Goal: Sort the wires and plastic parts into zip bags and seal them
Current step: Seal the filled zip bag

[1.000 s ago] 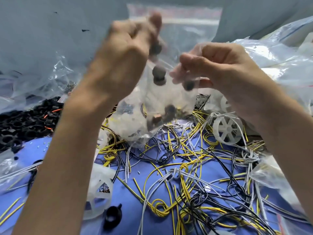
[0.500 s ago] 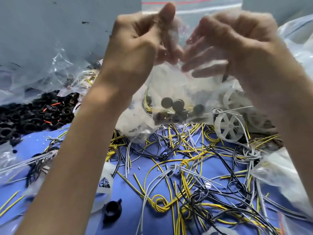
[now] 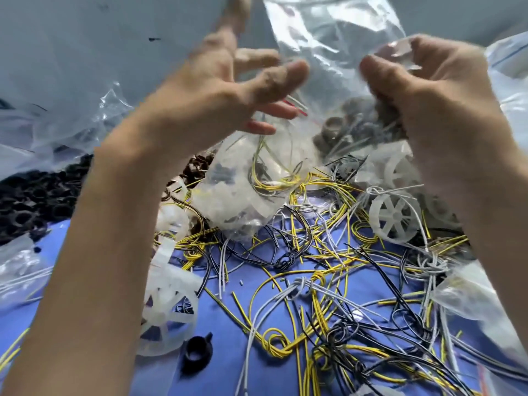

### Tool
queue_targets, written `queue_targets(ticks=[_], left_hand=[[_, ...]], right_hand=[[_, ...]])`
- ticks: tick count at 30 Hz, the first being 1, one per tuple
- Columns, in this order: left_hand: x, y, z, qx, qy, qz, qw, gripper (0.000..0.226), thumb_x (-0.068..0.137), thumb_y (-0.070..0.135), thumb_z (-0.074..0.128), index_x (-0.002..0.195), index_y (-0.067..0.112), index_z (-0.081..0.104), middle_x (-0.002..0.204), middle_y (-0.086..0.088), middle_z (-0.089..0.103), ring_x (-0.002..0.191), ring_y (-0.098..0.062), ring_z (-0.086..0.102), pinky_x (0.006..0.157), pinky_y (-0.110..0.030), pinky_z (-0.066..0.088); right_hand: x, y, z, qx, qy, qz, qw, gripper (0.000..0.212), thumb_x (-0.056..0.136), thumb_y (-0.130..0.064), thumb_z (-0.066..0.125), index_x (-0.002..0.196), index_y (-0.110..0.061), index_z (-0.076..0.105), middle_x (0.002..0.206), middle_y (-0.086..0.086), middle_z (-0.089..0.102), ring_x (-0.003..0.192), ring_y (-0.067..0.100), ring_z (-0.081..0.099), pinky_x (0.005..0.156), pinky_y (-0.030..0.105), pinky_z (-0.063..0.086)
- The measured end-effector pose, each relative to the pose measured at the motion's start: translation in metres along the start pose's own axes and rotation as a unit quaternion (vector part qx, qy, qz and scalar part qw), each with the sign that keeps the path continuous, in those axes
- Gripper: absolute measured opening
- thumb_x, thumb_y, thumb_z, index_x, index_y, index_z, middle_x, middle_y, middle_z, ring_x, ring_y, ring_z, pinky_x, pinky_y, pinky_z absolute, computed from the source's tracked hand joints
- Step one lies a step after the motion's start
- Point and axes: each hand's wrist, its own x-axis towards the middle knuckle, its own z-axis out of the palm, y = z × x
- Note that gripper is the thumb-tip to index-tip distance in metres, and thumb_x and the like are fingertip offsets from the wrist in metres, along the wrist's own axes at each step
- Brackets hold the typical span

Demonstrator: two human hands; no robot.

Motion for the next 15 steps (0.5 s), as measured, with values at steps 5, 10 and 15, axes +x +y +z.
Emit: queue_targets(ticks=[5, 10, 15], left_hand=[[-0.003, 0.004, 0.022, 0.046, -0.016, 0.011, 0.999, 0.07, 0.073, 0.02, 0.077, 0.136, 0.009, 0.049, 0.095, 0.002, 0.072, 0.086, -0.005, 0.069, 0.086, -0.023, 0.054], [0.0, 0.003, 0.023, 0.056, 0.034, 0.026, 0.998, 0.044, 0.076, 0.008, 0.076, 0.117, 0.01, 0.061, 0.076, 0.003, 0.059, 0.068, 0.0, 0.056, 0.069, -0.013, 0.05], [0.0, -0.001, 0.012, 0.146, 0.08, 0.051, 0.985, 0.023, 0.085, 0.01, 0.065, 0.102, 0.025, 0.067, 0.081, -0.007, 0.053, 0.072, -0.02, 0.055, 0.08, -0.033, 0.052]], right_hand=[[-0.001, 0.008, 0.005, -0.071, 0.06, -0.095, 0.991, 0.055, 0.087, -0.002, 0.056, 0.138, -0.012, 0.037, 0.046, -0.006, 0.052, 0.041, 0.013, 0.053, 0.041, 0.023, 0.047], [0.002, 0.002, -0.002, -0.07, -0.019, -0.107, 0.992, 0.03, 0.083, -0.013, 0.07, 0.113, -0.016, 0.065, 0.069, -0.013, 0.072, 0.059, 0.003, 0.065, 0.054, 0.018, 0.05], [0.004, -0.001, -0.011, -0.156, -0.142, -0.126, 0.969, 0.042, 0.063, -0.015, 0.083, 0.101, -0.028, 0.069, 0.084, -0.016, 0.071, 0.08, 0.007, 0.067, 0.08, 0.026, 0.056]])
